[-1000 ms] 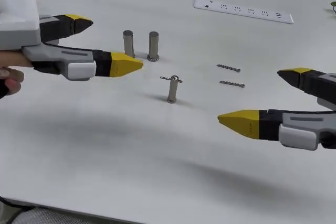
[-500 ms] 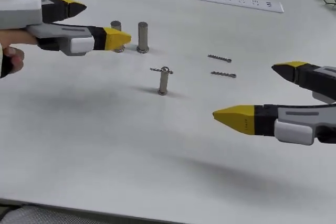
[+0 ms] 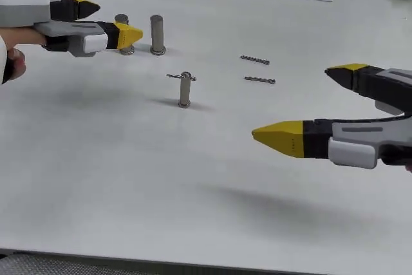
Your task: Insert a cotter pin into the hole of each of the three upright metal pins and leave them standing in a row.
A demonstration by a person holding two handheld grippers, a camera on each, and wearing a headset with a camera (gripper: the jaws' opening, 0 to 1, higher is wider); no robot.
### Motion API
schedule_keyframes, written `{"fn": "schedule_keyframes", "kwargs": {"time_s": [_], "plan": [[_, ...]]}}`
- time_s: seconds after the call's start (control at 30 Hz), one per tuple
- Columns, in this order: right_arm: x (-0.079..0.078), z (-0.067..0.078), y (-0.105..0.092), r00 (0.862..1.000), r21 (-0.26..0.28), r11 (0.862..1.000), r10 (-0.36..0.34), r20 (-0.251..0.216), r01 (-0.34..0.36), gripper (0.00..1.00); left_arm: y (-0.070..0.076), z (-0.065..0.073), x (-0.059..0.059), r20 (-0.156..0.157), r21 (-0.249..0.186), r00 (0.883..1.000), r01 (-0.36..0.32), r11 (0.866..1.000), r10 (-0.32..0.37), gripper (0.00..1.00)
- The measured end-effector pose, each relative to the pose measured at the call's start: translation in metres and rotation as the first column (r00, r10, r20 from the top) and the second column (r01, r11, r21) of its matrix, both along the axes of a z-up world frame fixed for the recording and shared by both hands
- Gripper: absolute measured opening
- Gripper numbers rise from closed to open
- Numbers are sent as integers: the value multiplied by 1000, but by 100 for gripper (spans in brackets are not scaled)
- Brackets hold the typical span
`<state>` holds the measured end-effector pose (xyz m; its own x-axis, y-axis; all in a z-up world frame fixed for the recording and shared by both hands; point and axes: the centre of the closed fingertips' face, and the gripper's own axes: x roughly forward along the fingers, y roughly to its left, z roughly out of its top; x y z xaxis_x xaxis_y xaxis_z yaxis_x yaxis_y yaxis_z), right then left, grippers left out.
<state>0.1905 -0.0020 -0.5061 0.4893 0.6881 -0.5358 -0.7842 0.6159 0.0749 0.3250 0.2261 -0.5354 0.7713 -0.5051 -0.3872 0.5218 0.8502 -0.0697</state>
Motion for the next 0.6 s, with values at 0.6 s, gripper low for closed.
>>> {"fn": "schedule_keyframes", "kwargs": {"time_s": [0.6], "plan": [[-1,12,-4,999,-4,1000,-24,22,24,96,3,-21,20,-46,-42,999,-28,999,26,19]]}}
